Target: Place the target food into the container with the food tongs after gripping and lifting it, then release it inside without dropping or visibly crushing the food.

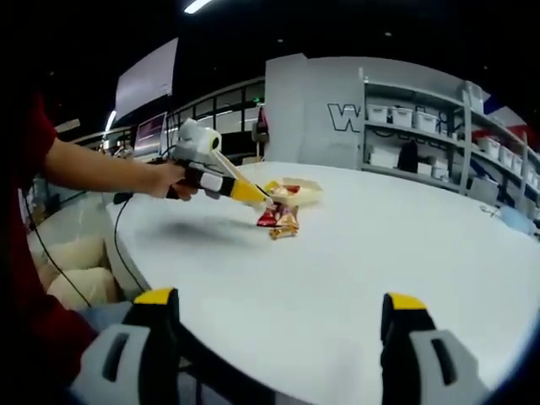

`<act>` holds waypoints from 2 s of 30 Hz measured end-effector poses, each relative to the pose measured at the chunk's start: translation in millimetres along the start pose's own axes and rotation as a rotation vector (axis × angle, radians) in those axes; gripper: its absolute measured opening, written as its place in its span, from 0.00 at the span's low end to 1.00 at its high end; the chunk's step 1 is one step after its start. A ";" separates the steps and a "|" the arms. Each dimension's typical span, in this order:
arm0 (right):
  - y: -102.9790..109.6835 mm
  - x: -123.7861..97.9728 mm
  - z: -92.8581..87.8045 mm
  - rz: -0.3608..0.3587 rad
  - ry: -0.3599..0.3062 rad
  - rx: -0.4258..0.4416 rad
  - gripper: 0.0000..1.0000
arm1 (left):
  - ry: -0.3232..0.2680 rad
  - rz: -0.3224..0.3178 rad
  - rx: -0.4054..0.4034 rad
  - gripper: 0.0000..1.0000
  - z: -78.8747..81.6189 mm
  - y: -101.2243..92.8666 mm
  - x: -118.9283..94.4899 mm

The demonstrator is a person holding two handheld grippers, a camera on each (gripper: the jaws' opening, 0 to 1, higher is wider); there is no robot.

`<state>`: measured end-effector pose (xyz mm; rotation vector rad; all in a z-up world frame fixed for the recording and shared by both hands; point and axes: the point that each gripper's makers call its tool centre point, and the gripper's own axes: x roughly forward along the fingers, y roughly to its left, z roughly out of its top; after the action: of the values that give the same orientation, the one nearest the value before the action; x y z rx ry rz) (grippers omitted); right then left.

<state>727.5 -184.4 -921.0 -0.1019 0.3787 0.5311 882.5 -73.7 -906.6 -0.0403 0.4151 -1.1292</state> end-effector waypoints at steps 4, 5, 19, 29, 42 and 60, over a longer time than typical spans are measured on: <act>-0.9 0.1 0.0 -0.001 -0.001 0.001 0.99 | 0.007 0.001 0.004 0.28 -2.0 -0.8 3.4; -1.2 0.1 -0.2 -0.002 -0.002 0.002 0.99 | 0.009 -0.001 0.000 0.28 -2.7 -1.1 4.4; -2.7 -0.6 -1.9 -0.001 -0.001 0.008 0.99 | 0.016 0.027 0.012 0.28 -7.7 -5.6 23.9; -5.5 -0.5 -1.3 0.001 -0.002 0.007 0.99 | 0.049 0.062 0.027 0.28 -17.8 -4.1 34.4; -10.2 -2.0 -5.6 -0.005 0.001 0.016 0.99 | 0.076 0.098 -0.033 0.25 -27.1 0.8 39.2; -9.6 -0.1 -7.9 0.002 0.005 0.017 0.99 | -0.060 0.080 -0.132 0.22 24.6 4.1 16.0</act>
<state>729.8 -194.2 -928.3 -0.0860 0.3884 0.5299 900.2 -90.4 -889.7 -0.1709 0.4338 -1.0183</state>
